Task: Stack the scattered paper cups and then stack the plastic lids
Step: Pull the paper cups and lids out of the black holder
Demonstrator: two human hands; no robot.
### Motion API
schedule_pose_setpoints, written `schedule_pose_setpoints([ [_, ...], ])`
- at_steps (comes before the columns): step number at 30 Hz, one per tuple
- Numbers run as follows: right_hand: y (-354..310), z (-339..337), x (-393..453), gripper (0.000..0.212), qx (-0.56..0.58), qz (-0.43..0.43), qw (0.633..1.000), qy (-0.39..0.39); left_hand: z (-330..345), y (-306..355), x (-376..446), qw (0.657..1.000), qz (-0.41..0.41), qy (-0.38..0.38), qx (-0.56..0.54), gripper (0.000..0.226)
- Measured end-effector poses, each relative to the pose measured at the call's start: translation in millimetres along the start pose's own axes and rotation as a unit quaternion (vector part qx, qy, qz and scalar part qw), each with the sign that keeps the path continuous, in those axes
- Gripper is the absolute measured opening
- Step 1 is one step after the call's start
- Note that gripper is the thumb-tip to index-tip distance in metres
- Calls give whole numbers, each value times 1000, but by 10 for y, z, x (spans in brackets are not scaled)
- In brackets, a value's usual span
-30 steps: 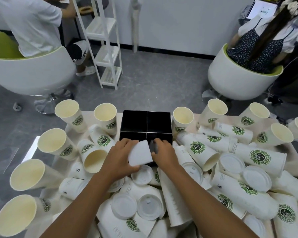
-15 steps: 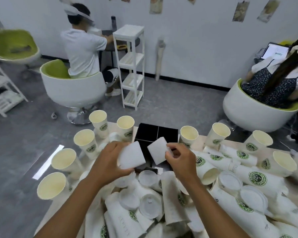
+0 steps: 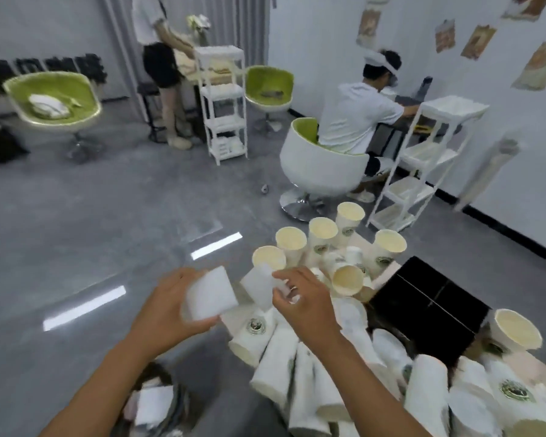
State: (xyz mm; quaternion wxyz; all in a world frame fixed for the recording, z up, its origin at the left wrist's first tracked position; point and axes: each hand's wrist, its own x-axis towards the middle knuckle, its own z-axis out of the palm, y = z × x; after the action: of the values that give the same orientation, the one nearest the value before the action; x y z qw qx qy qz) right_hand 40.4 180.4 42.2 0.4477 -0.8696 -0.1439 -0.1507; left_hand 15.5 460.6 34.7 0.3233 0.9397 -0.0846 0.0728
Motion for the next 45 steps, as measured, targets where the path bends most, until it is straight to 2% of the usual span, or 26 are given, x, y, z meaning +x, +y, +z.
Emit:
schedule_pose_setpoints([
  [4,-344,973,-2,24,10,-20,992,-121,-433,-858,-652,994,-105,16,24,97],
  [10,-451,2397,-235,24,-9,-39,974,-222,-466,-1909,-1338,977,-213,11,-10,100],
  [14,-115,3290,-475,25,-10,-8,964,-265,-40,-2668,-1700,963,-270,-1,-17,99],
  [19,615,4213,-1059,26,-10,63,955,-288,819,-3465,-2093,941,-337,-14,-41,100],
  [23,1096,4636,-1498,24,-25,114,942,-315,1466,-3884,-2227,924,-377,-24,-56,102],
  [26,1406,4875,-1659,22,-38,120,935,-333,1827,-4094,-2156,921,-382,-44,-59,100],
  [28,1577,5025,-1696,21,-51,127,925,-354,2021,-4218,-2102,921,-381,-63,-49,101],
  [30,1703,5155,-1678,26,-52,127,913,-384,2146,-4301,-2050,921,-379,-84,-41,110],
  [33,1750,5176,-1625,51,-36,116,889,-441,2175,-4314,-2024,922,-376,-85,-36,120],
  [36,1613,4929,-1553,72,-19,102,884,-456,1988,-4142,-1998,933,-348,-56,-74,109],
  [39,1302,4576,-1443,79,5,99,886,-452,1668,-3844,-1913,944,-311,-28,-105,95],
  [42,827,4136,-1194,77,29,91,906,-412,1218,-3453,-1697,952,-274,-13,-136,86],
  [45,317,3535,-885,75,24,65,930,-361,740,-2944,-1385,968,-204,-21,-142,81],
])
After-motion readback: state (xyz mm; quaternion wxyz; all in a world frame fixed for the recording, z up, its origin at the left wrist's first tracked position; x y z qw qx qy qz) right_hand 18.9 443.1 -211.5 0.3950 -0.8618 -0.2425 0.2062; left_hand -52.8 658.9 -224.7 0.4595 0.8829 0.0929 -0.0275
